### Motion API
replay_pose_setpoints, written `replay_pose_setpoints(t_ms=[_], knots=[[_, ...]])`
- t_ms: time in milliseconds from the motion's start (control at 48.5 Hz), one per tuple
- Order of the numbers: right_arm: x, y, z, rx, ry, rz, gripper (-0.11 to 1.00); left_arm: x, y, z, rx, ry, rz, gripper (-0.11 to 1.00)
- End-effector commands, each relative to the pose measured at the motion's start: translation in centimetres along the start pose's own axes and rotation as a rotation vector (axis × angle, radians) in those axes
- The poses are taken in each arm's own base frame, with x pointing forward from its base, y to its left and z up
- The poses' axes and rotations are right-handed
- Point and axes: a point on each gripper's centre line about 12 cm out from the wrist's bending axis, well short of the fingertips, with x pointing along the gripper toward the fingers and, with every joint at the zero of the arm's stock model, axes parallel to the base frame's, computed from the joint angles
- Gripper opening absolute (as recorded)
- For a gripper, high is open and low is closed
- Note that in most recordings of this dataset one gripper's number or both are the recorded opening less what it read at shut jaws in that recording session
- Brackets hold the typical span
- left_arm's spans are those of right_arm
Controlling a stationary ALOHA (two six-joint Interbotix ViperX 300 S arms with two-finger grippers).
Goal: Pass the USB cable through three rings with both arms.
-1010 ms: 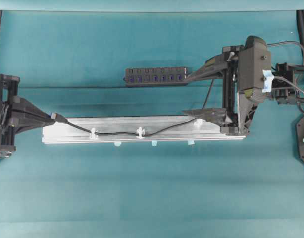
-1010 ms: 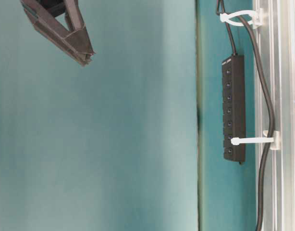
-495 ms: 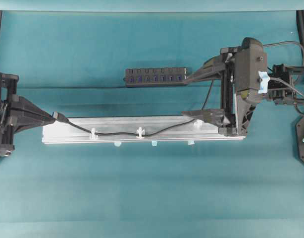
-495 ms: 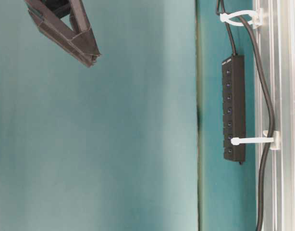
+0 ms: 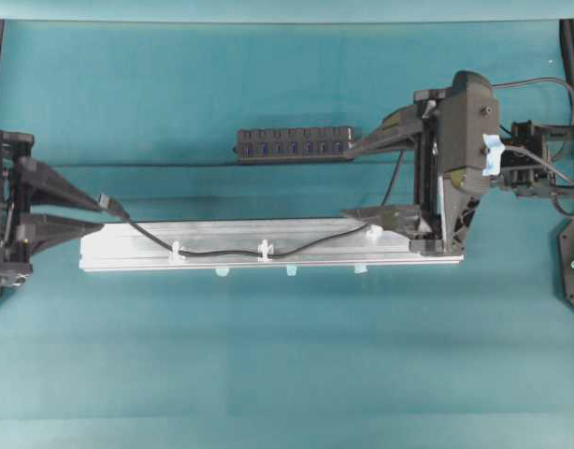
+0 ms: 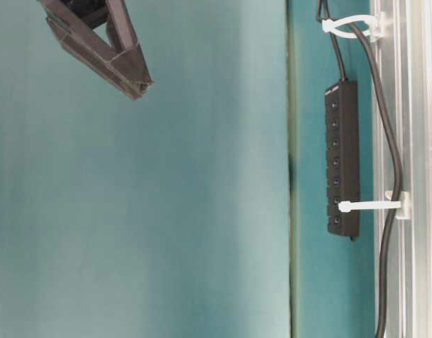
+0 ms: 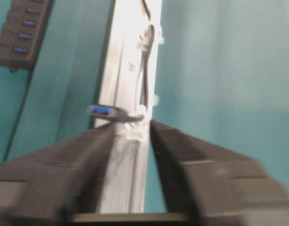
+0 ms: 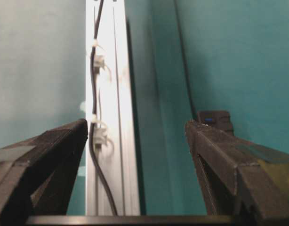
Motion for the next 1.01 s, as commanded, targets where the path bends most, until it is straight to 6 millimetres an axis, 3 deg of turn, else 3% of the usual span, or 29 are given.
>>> replay_pose_setpoints(t_ms=[0, 453, 989], knots=[[-0.2, -0.2, 0.7, 0.007, -0.030, -0.005, 0.48, 0.2, 0.0, 0.6, -0.015, -0.008, 0.001, 0.61], [0.0, -0.4, 0.5, 0.011, -0.025, -0.012, 0.48, 1.5, 0.0, -0.1, -0.057, 0.032, 0.005, 0.62], [0.2, -0.7, 0.1, 0.015, -0.015, -0.020, 0.48, 1.0, 0.0, 0.3, -0.058, 0.003, 0.003, 0.62]])
